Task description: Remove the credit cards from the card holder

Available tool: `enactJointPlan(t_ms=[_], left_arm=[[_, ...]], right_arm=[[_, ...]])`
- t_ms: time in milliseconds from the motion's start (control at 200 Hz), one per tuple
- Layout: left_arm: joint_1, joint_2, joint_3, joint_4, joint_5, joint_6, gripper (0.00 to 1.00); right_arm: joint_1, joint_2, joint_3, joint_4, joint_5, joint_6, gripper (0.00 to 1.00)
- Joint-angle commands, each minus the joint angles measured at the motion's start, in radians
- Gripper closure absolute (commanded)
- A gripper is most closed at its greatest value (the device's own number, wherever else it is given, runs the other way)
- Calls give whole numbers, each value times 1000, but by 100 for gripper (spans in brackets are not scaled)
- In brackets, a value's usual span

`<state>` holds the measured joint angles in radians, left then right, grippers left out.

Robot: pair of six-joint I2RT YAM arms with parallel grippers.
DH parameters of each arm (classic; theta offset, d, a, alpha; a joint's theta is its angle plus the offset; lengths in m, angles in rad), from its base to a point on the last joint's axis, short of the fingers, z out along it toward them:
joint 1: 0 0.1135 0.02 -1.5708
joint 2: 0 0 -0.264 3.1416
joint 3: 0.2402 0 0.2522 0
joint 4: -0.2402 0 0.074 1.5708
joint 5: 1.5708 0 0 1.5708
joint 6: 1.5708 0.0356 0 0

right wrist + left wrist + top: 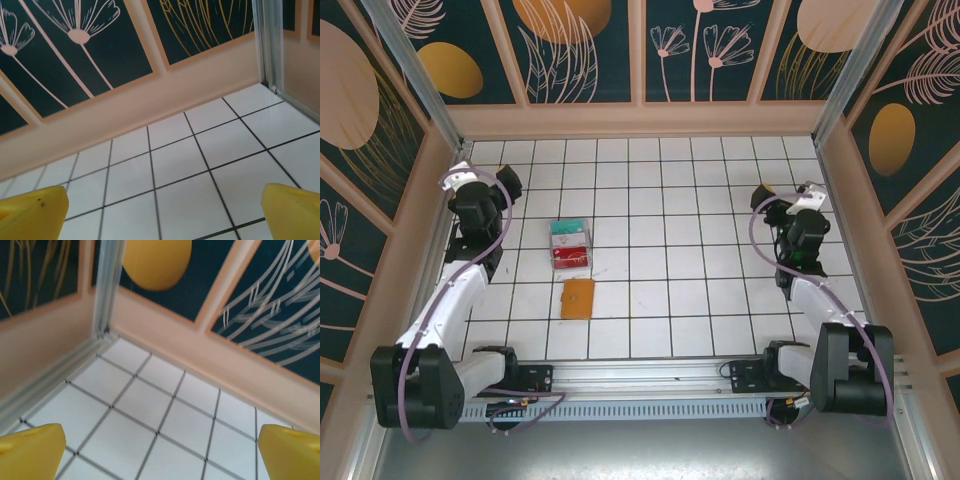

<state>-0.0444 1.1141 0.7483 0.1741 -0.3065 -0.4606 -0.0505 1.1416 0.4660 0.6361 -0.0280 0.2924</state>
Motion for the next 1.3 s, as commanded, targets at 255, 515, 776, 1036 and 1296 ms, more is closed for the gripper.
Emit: enactJointPlan(t_ms=[255, 515, 776, 1036, 1296], left_arm=[[3, -151, -81, -395, 257, -198, 10], [-103, -178, -116, -580, 283, -284, 22], [-339, -140, -155, -691, 251, -369, 39], [-538, -49, -141, -747, 182, -379, 52], [-691, 118, -89, -772, 129, -367, 56]], right_arm=[[166, 1, 180, -324, -146, 147, 1], [371, 9, 197, -432, -75, 155, 1], [494, 17, 213, -483, -17, 141, 1], [585, 23, 220, -505, -64, 139, 1], [664, 48, 230, -526, -219, 131, 1]])
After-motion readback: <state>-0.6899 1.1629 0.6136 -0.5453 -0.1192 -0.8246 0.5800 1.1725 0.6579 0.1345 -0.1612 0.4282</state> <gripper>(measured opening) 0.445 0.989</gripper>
